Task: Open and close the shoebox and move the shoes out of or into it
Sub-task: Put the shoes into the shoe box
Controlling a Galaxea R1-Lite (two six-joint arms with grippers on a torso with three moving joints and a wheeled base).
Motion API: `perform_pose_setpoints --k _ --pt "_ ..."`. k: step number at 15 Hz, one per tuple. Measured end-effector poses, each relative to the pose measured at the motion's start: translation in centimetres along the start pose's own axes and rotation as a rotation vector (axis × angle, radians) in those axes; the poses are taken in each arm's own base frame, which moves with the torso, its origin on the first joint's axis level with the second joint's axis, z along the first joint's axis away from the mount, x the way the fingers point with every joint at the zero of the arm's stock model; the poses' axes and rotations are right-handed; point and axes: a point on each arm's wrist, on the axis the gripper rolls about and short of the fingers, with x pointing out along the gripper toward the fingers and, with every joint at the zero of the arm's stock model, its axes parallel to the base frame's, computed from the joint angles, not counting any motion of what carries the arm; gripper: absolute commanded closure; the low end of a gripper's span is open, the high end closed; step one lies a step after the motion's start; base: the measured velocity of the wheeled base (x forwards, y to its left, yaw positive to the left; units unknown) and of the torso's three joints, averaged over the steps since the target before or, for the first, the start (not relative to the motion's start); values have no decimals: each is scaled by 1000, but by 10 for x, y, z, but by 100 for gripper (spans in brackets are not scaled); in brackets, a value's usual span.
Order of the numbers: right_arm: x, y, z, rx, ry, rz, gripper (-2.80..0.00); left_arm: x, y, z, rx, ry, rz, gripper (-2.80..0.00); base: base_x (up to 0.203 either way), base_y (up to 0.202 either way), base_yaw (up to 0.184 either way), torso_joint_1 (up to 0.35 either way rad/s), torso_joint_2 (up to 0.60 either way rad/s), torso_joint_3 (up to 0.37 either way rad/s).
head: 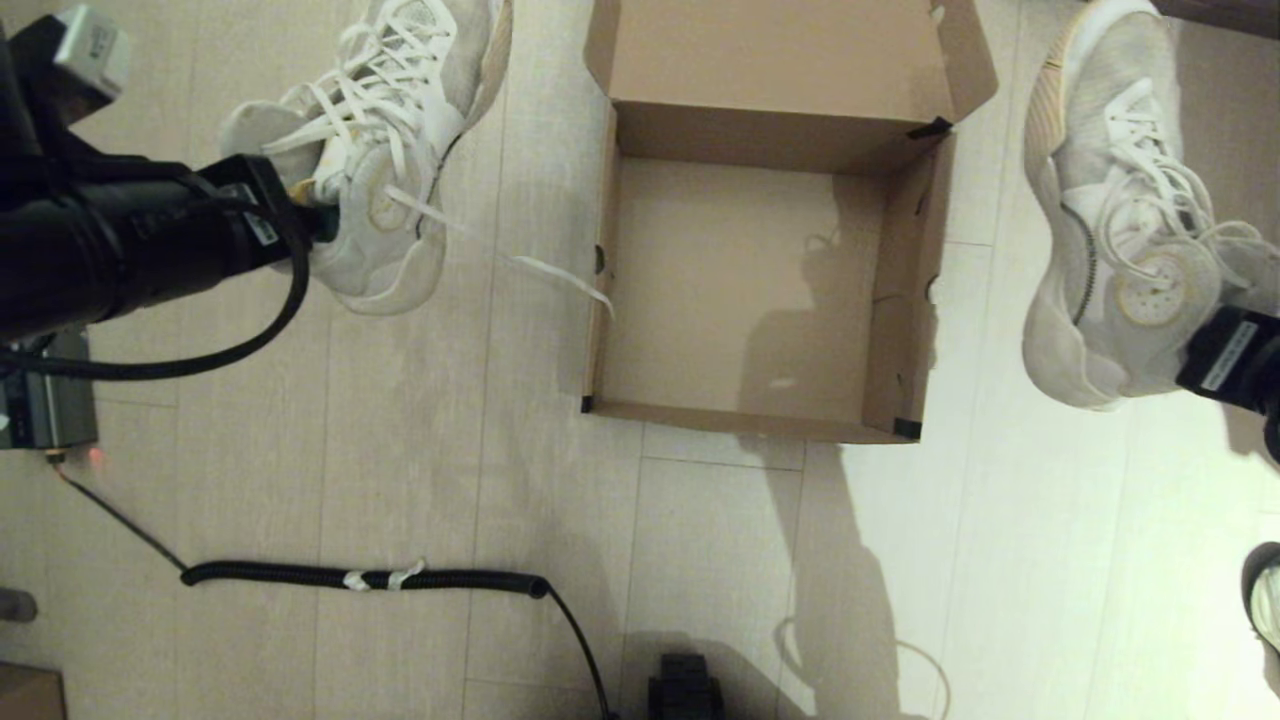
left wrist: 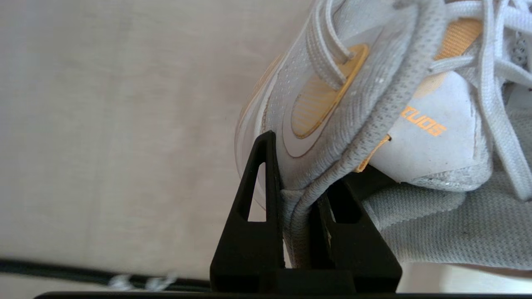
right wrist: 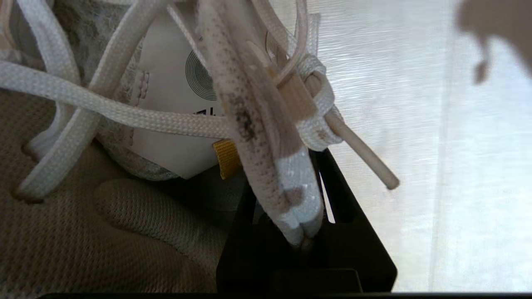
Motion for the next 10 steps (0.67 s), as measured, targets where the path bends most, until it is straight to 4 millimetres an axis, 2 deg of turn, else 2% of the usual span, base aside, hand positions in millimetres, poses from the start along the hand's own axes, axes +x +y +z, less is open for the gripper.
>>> perform_pose_setpoints --k 4,7,10 --pt "9 30 -2 73 35 124 0 1 -28 1 -47 5 -107 0 0 0 0 0 0 0" --pt "22 50 -3 158 65 171 0 3 -50 -5 -163 39 -160 0 0 0 0 0 0 0" --pt "30 65 -12 176 103 198 0 -1 -71 -12 -204 75 -229 0 0 0 0 0 0 0"
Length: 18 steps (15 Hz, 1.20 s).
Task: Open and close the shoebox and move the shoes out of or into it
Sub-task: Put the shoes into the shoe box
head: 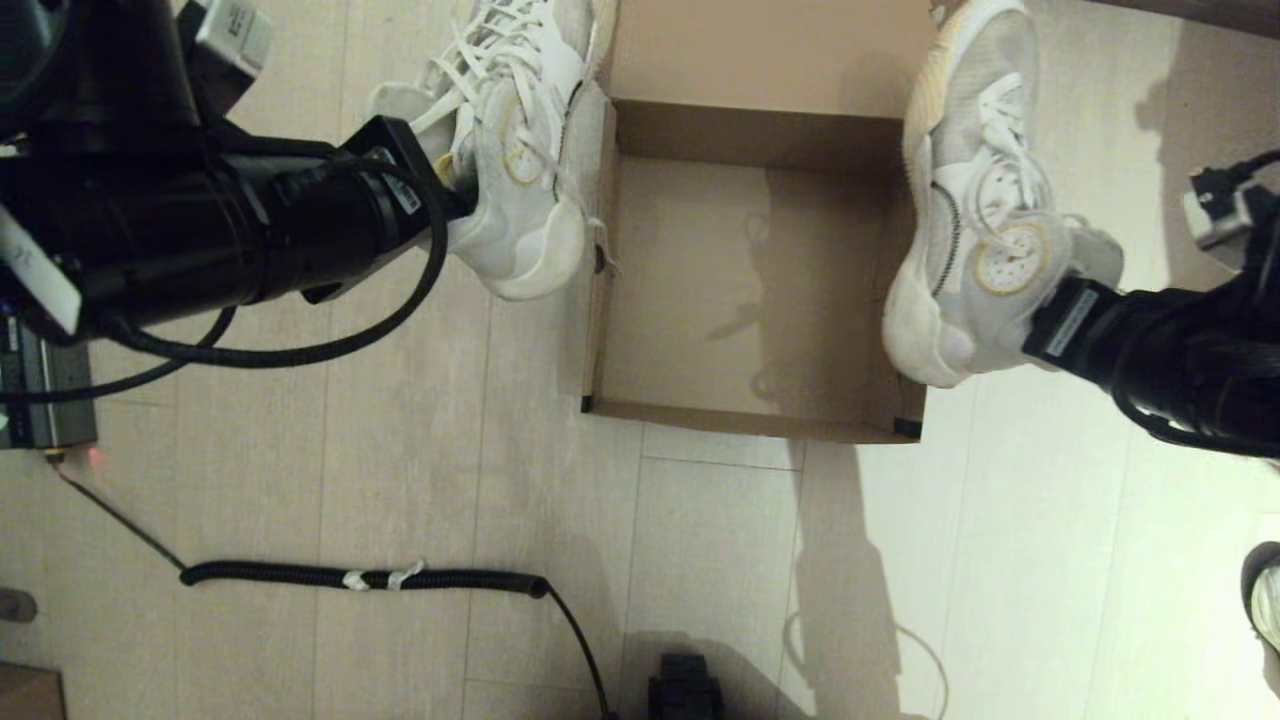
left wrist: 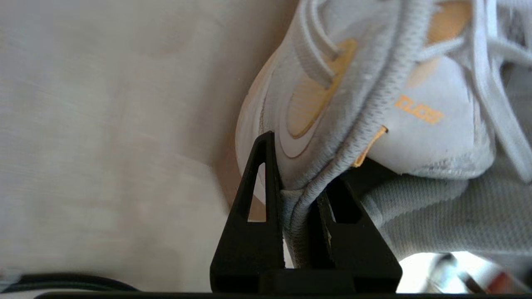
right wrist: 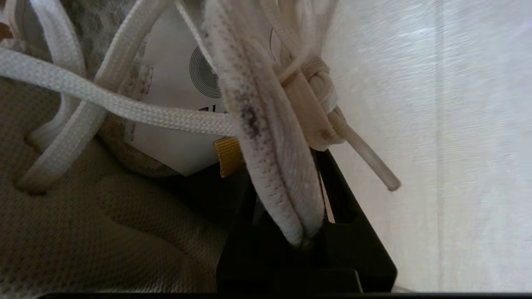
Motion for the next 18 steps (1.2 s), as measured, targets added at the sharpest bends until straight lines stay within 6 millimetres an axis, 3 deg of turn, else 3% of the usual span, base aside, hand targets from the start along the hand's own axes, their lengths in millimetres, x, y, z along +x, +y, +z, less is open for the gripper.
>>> perform_pose_setpoints --k 4,7,13,18 --pt "11 13 -13 8 46 39 0 -4 -29 -20 -28 70 -100 0 0 0 0 0 0 0" --pt "12 18 -23 -10 68 34 0 -4 -44 -46 -52 147 -126 0 0 0 0 0 0 0" --pt "11 17 -37 -36 108 17 0 -1 -41 -94 -31 261 -72 0 0 0 0 0 0 0" --pt "20 21 -46 -71 134 16 0 12 -39 -116 -9 293 -52 0 0 0 0 0 0 0"
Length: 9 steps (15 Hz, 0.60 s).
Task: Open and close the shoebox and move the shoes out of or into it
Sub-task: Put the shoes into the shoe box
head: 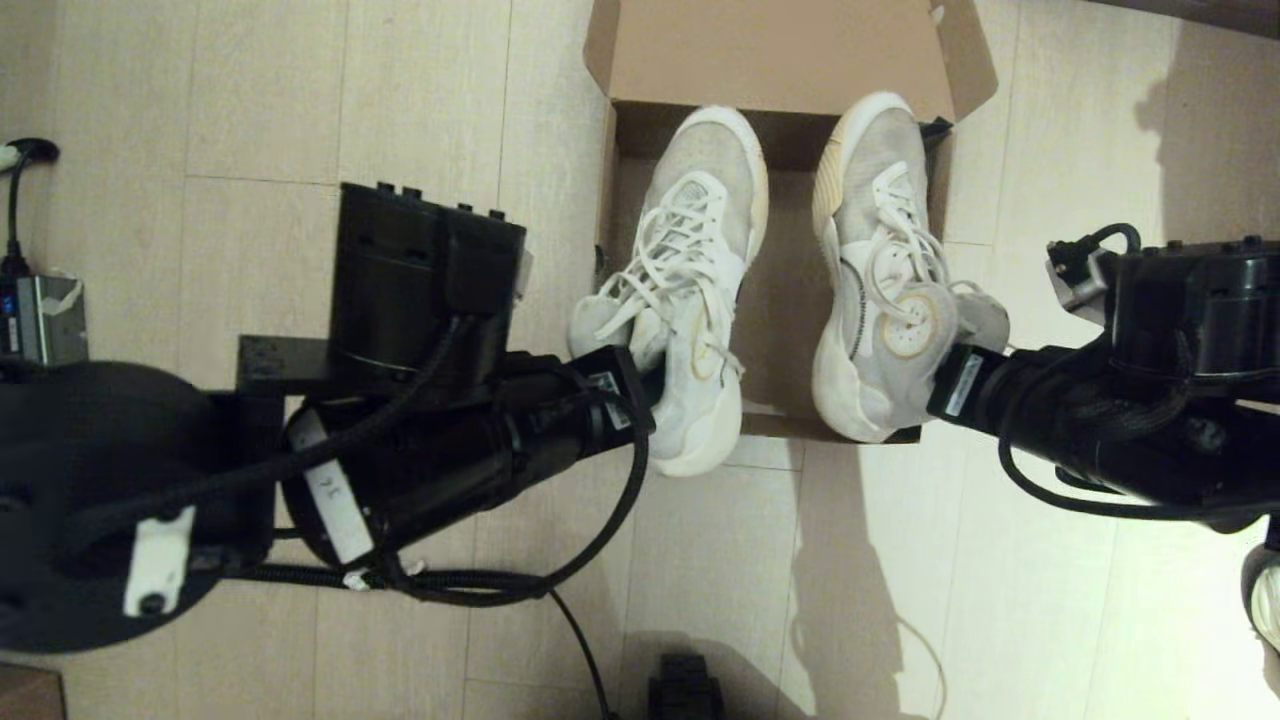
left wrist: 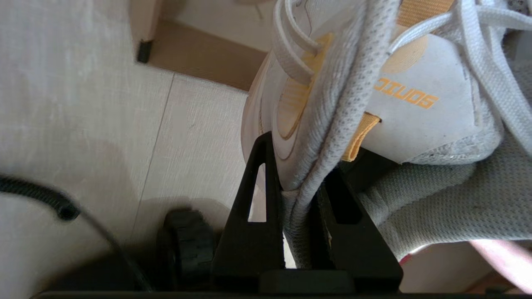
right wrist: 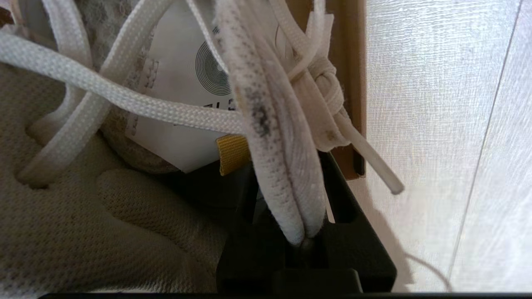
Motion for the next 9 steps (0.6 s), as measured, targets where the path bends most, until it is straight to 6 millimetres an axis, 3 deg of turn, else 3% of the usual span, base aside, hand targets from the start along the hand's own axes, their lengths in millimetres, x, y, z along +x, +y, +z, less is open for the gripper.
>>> perform_pose_setpoints --k 5,9 --pt "16 4 -4 -28 -28 10 0 33 0 -14 84 -3 9 0 0 0 0 0 0 0" --pt "25 4 -9 -30 -21 4 0 50 7 -13 167 -37 27 0 0 0 0 0 0 0"
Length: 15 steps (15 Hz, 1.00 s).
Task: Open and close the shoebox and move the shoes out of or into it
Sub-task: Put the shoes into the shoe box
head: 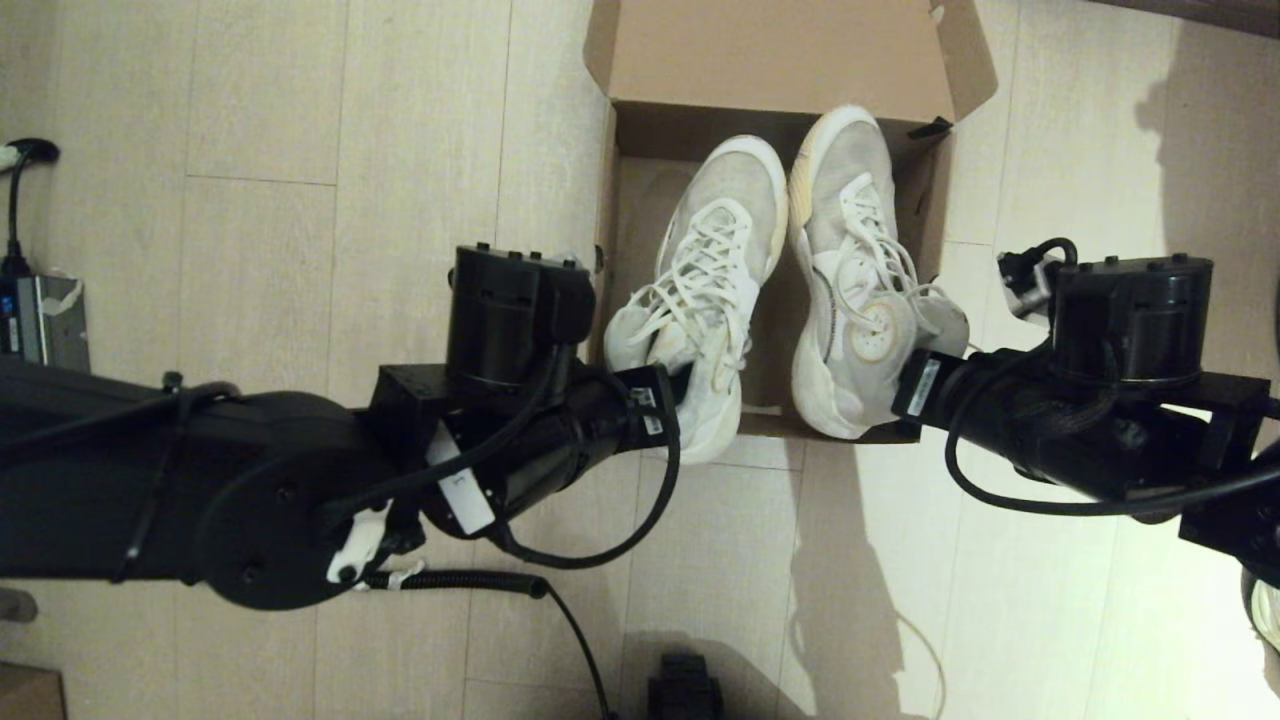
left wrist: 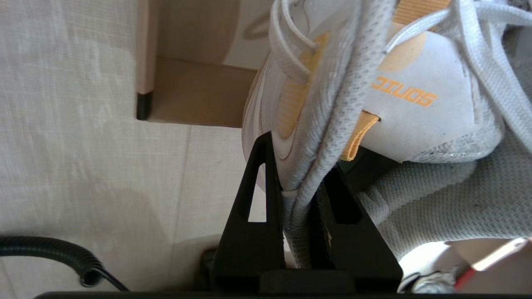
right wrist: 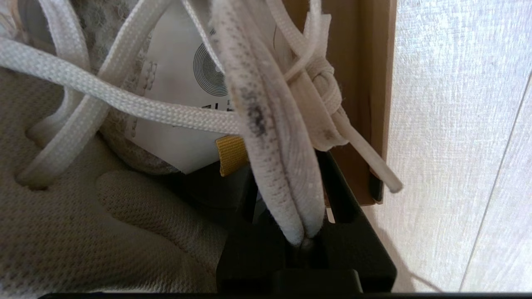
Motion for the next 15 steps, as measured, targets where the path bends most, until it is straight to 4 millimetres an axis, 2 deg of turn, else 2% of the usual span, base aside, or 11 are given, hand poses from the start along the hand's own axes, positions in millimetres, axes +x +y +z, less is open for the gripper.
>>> perform_pose_setpoints --k 3,4,5,9,13,15 --pt "4 0 -2 -18 -4 -1 0 4 0 1 4 -2 3 0 0 0 0 0 0 0" --pt "6 1 -1 -23 -16 -1 -280 5 0 1 4 -5 3 0 0 0 0 0 0 0" --pt "7 1 -1 -38 -28 0 -280 6 0 2 6 -6 6 -280 0 0 0 0 0 0" --pt "13 3 0 -39 -84 -7 -280 11 -3 12 -9 -42 0 -280 0 0 0 0 0 0" --pt "13 2 -1 -37 -84 -15 -280 15 6 19 -16 -57 28 -280 0 0 0 0 0 0" --pt "9 2 2 -33 -96 -18 -280 11 8 26 -20 -77 29 -280 0 0 0 0 0 0"
